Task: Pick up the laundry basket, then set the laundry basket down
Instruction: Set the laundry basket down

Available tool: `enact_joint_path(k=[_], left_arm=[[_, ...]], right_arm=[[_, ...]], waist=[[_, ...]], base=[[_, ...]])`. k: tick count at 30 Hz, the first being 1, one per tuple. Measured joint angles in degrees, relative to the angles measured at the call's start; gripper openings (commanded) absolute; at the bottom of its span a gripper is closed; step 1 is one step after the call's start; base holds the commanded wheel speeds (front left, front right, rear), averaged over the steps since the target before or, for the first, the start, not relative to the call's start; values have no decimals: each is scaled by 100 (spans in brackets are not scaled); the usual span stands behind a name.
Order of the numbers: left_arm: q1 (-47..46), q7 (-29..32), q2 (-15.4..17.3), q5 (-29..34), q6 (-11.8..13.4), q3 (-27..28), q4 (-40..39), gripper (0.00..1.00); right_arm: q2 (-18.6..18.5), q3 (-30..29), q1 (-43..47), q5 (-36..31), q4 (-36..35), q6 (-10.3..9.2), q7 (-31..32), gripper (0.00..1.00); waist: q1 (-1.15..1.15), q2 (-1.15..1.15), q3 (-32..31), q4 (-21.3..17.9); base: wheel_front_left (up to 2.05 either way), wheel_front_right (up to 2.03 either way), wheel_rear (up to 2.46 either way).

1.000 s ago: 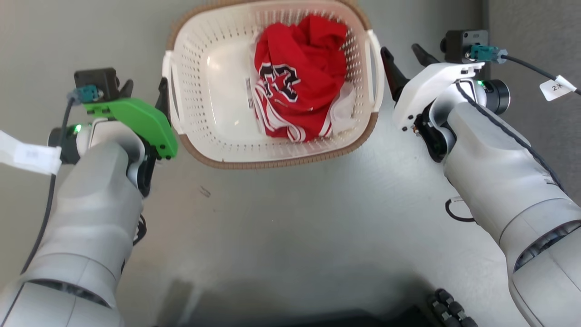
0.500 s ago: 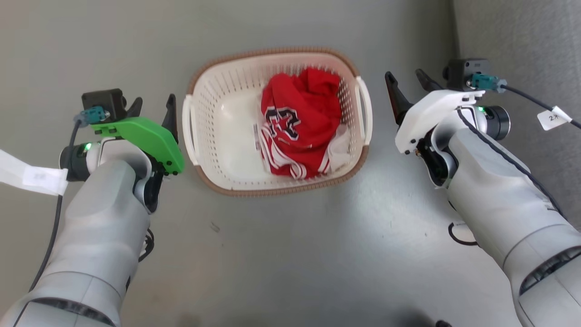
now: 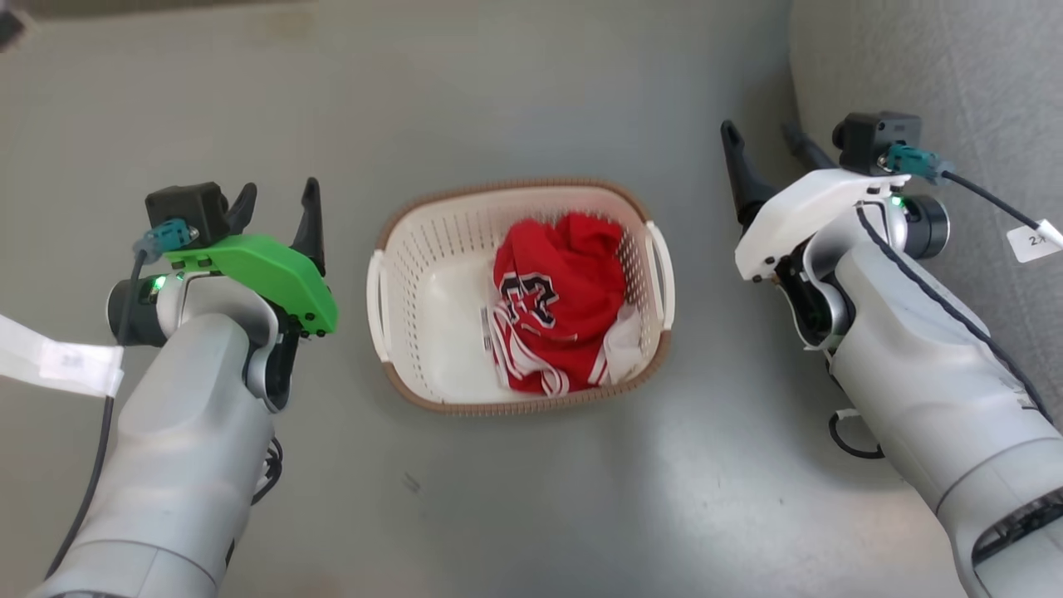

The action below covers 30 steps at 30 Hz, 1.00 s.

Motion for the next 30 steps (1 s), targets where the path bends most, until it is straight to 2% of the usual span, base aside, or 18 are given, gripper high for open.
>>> enact_joint_path(k=[2,4,6,12,30], left_arm=[[91,-1,5,92,43,58,-192,100],[218,-16,22,178,91,135,-464,100],[319,-16,49,281,131,216,-632,100],[694,-16,168,498,314,437,-1106,100],[1630,-18,163,1204,619,808,-2688,100]], right_arm=[[-40,-99,65,-120,-205,-15,0,100],[-101,-277,205,-260,-532,-152,0,100],[-118,-404,319,-382,-751,-196,-1,100],[-121,-644,637,-727,-1367,-247,-1,100],[-214,-1195,1657,-1546,-2569,-411,-1,100]], waist=[[0,0,-139,9],[0,0,-334,23],[0,0,-458,31],[0,0,-775,27],[0,0,-1344,-20]], base=[[0,0,0],[0,0,0],[0,0,0],[0,0,0],[0,0,0]])
